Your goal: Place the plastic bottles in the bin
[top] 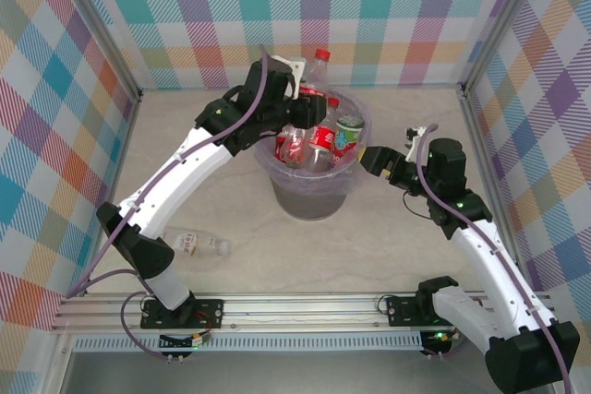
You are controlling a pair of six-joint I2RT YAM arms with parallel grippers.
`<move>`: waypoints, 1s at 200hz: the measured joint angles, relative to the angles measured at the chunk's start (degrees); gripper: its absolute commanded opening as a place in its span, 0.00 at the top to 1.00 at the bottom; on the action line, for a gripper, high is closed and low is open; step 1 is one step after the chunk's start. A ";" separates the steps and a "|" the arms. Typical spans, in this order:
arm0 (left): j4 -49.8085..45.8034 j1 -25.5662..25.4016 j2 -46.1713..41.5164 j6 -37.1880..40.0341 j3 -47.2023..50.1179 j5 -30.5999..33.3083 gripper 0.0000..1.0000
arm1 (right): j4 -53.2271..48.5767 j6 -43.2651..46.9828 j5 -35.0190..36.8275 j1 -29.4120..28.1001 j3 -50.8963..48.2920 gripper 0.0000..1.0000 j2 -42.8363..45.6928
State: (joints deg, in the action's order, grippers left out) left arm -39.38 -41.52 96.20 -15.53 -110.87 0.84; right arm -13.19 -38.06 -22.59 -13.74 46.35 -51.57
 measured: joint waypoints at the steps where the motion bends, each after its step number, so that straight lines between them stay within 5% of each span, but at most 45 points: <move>1: 0.00 0.00 0.00 0.00 0.00 0.00 0.52 | 0.00 -0.02 0.00 0.00 0.00 0.12 -0.02; 115: -1.66 -0.96 4.24 0.37 1.90 -3.85 0.32 | 0.28 -0.02 -0.04 0.00 0.00 0.12 -0.50; 169: -2.29 -1.60 4.04 2.12 2.10 -3.61 0.06 | 0.26 -0.02 -0.04 0.00 0.00 0.12 -0.50; 200: -2.03 -1.60 0.83 3.41 2.43 -2.25 0.11 | 0.26 0.00 -0.02 0.00 0.00 0.12 -0.50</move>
State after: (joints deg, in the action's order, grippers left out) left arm -41.41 -43.11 97.03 -12.12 -108.44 -1.41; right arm -12.93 -38.06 -22.61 -13.74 46.35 -52.07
